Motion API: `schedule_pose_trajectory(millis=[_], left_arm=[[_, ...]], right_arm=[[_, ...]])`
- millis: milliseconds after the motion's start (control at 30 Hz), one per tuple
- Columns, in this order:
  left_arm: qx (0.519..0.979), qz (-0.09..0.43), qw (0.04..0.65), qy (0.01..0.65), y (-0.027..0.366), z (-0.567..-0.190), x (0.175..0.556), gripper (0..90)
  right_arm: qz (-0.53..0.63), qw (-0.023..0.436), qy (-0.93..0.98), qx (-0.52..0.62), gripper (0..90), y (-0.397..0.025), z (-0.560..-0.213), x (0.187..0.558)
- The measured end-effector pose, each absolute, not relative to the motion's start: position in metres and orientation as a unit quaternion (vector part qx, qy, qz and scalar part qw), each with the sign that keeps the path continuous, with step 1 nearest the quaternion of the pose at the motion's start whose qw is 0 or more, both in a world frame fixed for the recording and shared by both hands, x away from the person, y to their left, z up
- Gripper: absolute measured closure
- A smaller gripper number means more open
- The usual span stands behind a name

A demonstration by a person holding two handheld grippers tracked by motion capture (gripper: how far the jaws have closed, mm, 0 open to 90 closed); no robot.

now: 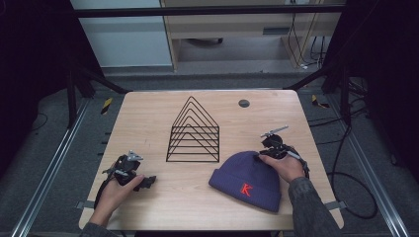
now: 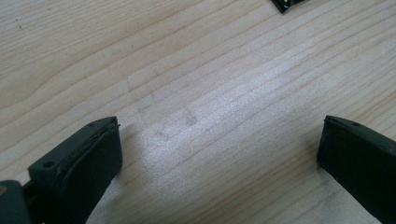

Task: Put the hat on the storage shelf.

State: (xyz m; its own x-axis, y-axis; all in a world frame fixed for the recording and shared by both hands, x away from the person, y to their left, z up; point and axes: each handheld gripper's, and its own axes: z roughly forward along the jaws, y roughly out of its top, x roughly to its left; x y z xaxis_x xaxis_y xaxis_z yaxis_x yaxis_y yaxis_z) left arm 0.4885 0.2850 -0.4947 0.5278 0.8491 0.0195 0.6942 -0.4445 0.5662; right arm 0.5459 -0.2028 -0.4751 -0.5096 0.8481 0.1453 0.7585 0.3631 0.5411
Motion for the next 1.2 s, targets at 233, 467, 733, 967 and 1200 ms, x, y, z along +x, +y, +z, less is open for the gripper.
schedule_pose_trajectory(millis=[233, 467, 733, 967, 1200], left_arm=[[0.838, 0.141, 0.262, 0.458, 0.285, -0.491, 0.489, 5.2], [0.823, 0.150, 0.292, 0.464, 0.286, -0.485, 0.490, 4.8], [0.806, 0.168, 0.329, 0.463, 0.291, -0.477, 0.487, 4.3], [0.793, 0.192, 0.374, 0.440, 0.291, -0.459, 0.477, 5.4], [0.775, 0.202, 0.428, 0.419, 0.280, -0.432, 0.471, 6.4]], right_arm=[[0.293, 0.092, 0.830, 0.465, 81.3, -0.202, -0.471, 0.541], [0.332, 0.115, 0.826, 0.440, 81.7, -0.203, -0.442, 0.520], [0.373, 0.147, 0.826, 0.396, 81.7, -0.201, -0.406, 0.494], [0.405, 0.166, 0.824, 0.361, 82.0, -0.197, -0.375, 0.472], [0.428, 0.194, 0.824, 0.316, 82.2, -0.195, -0.335, 0.457]])
